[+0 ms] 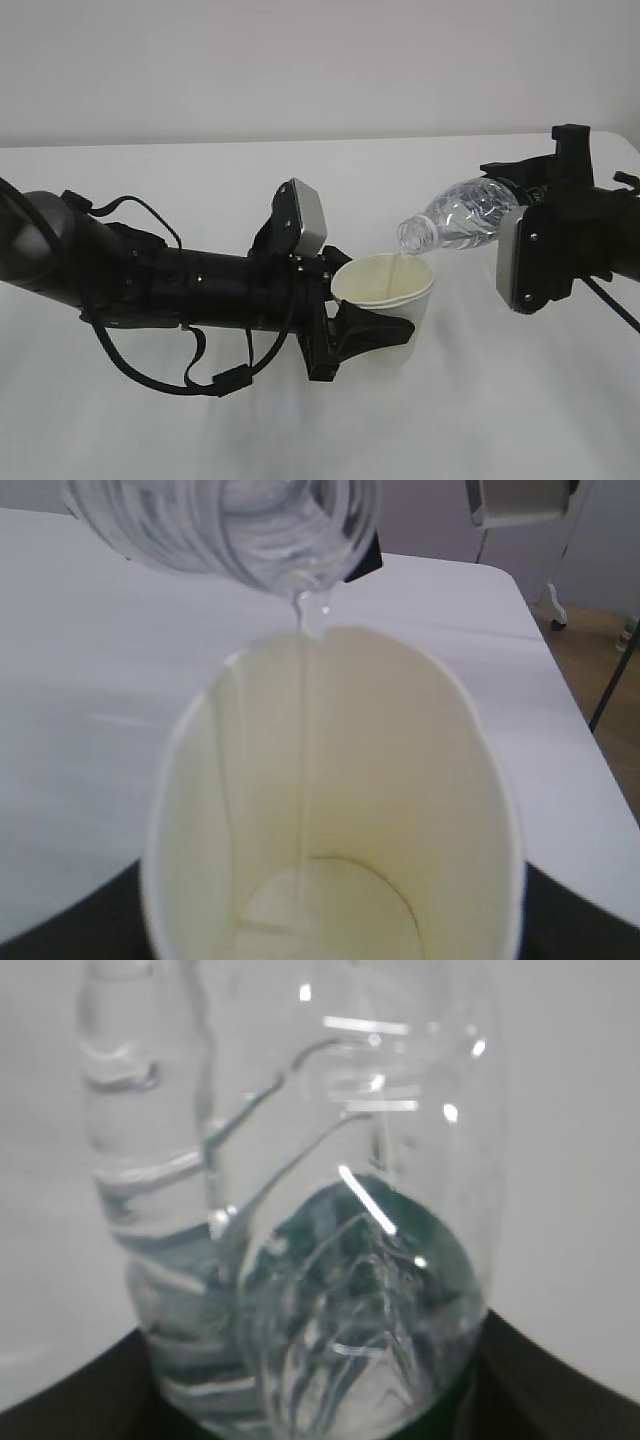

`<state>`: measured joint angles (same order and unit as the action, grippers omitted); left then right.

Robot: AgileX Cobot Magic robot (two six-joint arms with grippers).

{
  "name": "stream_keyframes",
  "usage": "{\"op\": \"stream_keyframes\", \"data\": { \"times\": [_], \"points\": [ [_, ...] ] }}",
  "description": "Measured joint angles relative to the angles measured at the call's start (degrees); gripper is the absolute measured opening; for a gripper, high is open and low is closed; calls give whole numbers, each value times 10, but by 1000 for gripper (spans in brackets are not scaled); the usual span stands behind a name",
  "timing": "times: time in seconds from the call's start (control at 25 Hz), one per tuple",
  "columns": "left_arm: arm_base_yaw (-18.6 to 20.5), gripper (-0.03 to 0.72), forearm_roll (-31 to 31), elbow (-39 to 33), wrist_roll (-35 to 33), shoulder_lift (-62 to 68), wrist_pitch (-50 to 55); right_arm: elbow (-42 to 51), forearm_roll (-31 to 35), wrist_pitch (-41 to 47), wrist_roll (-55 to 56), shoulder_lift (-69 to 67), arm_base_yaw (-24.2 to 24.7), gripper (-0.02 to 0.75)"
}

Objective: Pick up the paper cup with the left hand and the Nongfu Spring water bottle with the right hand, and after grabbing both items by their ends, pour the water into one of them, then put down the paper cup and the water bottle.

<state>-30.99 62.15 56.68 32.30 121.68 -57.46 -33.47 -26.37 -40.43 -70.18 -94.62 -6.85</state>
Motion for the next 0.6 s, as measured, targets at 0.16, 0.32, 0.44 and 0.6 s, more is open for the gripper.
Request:
{"op": "stream_keyframes", "data": {
  "times": [0.16,0.32,0.44,0.6],
  "points": [
    [0,426,0,0,0,0,0,0,0,0,0,0,0,445],
    [0,425,0,0,0,0,0,0,0,0,0,0,0,445],
    [0,424,0,0,0,0,0,0,0,-1,0,0,0,445],
    [0,424,0,0,0,0,0,0,0,-1,-6,0,0,445]
  ]
}}
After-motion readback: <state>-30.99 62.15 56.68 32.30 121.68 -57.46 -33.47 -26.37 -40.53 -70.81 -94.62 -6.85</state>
